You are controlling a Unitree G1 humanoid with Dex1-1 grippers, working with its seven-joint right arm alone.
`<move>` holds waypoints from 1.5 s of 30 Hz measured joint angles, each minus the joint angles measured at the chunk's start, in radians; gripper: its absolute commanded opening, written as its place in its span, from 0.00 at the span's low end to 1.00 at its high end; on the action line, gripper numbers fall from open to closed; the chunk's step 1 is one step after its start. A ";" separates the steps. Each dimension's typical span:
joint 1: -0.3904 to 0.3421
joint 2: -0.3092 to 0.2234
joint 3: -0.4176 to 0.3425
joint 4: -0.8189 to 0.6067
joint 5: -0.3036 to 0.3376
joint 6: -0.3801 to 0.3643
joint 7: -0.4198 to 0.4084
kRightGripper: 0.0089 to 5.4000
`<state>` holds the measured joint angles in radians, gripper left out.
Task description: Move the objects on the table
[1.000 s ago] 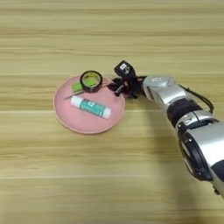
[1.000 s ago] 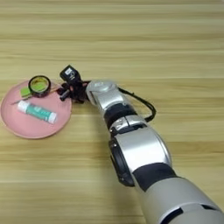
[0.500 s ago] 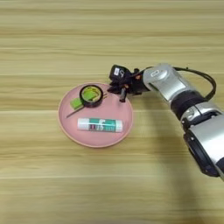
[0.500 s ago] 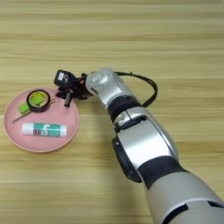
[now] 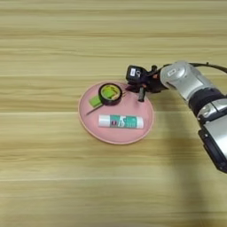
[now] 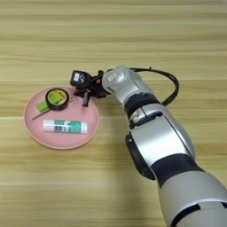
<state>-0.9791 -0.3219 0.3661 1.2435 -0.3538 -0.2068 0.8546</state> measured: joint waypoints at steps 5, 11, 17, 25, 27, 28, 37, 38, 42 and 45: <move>-0.006 -0.047 -0.006 0.030 0.000 0.001 -0.007 0.09; 0.001 -0.117 -0.021 0.047 0.000 0.001 0.005 0.09; 0.022 -0.175 -0.052 0.051 0.002 0.004 0.005 0.09; 0.038 -0.256 -0.095 0.066 0.003 0.022 0.006 0.09; 0.043 -0.274 -0.101 0.068 0.002 0.022 0.006 0.09; 0.043 -0.275 -0.102 0.068 0.002 0.022 0.006 0.09; 0.049 -0.285 -0.120 0.067 0.002 0.020 0.022 0.10; 0.051 -0.285 -0.121 0.066 0.002 0.019 0.022 0.16; 0.063 -0.284 -0.122 0.066 -0.003 0.018 0.021 0.23; 0.064 -0.282 -0.125 0.066 -0.002 0.017 0.025 0.29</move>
<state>-0.9148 -0.6035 0.2409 1.3096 -0.3558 -0.1893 0.8794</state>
